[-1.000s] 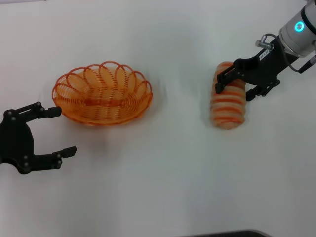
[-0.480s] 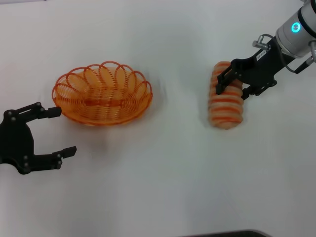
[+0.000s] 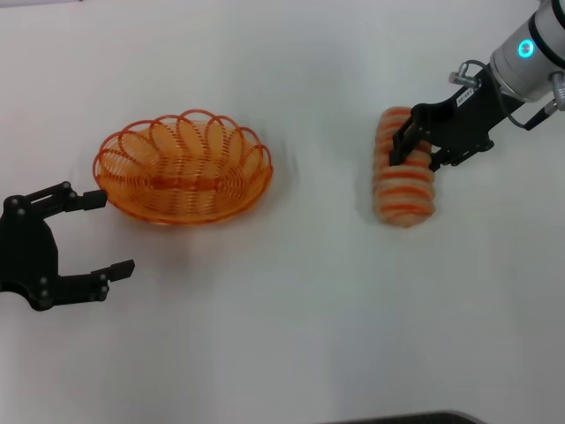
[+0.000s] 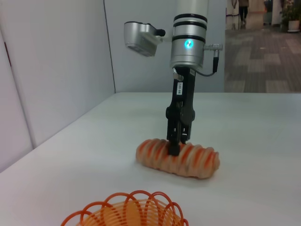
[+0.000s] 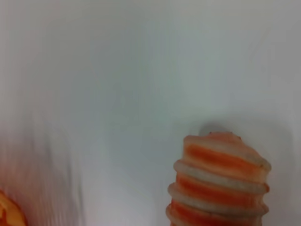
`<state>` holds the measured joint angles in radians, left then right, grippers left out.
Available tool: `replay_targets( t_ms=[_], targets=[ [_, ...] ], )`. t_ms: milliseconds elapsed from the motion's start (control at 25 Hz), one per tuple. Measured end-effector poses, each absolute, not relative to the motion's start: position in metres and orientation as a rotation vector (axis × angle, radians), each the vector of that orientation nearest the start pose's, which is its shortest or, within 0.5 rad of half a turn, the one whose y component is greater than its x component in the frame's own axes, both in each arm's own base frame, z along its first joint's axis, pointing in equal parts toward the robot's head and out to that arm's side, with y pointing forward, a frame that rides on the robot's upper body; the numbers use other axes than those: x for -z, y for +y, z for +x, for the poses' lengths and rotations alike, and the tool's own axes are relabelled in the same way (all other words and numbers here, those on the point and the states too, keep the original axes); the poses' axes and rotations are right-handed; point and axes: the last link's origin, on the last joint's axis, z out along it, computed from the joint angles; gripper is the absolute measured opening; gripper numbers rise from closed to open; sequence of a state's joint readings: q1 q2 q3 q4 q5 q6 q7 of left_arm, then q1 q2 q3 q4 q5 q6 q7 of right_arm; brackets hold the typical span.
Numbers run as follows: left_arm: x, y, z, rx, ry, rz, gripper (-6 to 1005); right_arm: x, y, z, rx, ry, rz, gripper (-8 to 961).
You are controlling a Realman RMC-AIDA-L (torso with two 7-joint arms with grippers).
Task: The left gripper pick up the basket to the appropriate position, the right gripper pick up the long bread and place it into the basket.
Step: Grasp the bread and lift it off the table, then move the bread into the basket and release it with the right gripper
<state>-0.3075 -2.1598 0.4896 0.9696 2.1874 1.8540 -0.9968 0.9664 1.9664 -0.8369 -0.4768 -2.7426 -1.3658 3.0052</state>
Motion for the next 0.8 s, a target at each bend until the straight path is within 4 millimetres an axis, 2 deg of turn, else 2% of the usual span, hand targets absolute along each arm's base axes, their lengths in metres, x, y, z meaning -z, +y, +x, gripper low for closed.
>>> replay_targets(
  t_ms=[200, 400, 480, 520, 800],
  targets=[
    [-0.033, 0.248, -0.304, 0.535, -0.159, -2.747, 864, -0.002, 0.413, 0.236, 0.24, 1.994, -1.939, 533],
    [-0.031, 0.247, -0.305, 0.543, -0.169, -2.748, 863, -0.008, 0.426, 0.22, 0.088, 1.823, -2.107, 483],
    [-0.03, 0.247, -0.305, 0.544, -0.177, -2.745, 863, -0.011, 0.433, 0.204, 0.0, 1.652, -2.259, 468],
    [-0.029, 0.247, -0.306, 0.543, -0.182, -2.744, 863, -0.011, 0.433, 0.204, 0.0, 1.652, -2.259, 461],
    [-0.024, 0.25, -0.313, 0.52, -0.242, -2.707, 861, -0.008, 0.44, 0.154, -0.095, 1.149, -2.608, 399]
  ],
)
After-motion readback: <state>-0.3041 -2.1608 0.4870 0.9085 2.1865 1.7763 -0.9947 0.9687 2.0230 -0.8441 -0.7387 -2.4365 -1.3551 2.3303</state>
